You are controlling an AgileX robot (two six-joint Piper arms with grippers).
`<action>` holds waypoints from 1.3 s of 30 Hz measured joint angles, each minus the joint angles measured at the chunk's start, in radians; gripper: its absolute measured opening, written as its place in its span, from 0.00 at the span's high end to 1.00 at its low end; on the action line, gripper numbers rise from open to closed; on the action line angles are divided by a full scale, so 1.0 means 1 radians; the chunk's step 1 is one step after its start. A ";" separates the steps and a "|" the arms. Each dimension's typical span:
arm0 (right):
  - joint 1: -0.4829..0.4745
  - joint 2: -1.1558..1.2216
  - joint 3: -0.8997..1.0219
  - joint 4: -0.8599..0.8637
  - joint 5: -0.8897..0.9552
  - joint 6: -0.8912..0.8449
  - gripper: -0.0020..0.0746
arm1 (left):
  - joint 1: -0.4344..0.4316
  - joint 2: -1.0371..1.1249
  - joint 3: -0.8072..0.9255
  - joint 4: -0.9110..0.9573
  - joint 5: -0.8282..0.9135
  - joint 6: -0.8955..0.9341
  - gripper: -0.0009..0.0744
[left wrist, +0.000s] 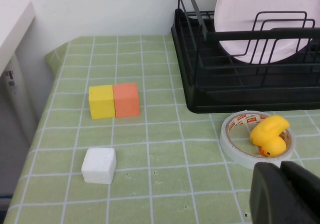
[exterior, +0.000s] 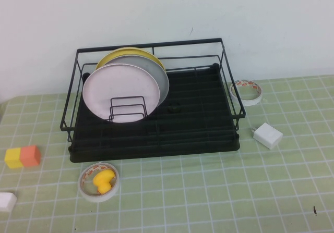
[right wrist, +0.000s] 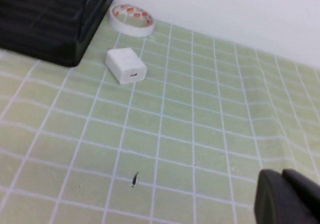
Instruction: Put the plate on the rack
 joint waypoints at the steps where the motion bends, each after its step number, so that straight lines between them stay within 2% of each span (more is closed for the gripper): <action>1: 0.000 0.000 0.000 -0.018 -0.002 0.044 0.98 | 0.000 0.000 0.000 0.000 0.000 0.000 0.99; 7: 0.000 0.000 0.002 -0.168 -0.020 0.409 0.98 | 0.000 0.000 0.000 -0.001 0.002 0.000 0.99; 10: 0.000 0.000 0.002 -0.238 -0.020 0.479 0.98 | 0.000 0.000 0.000 -0.001 0.002 0.000 0.99; 18: 0.000 0.000 0.002 -0.260 -0.020 0.553 0.98 | 0.000 0.000 0.000 -0.001 0.002 0.000 0.99; 39: 0.000 0.000 0.002 -0.260 -0.021 0.553 0.98 | 0.000 0.000 0.000 -0.001 0.002 0.000 0.99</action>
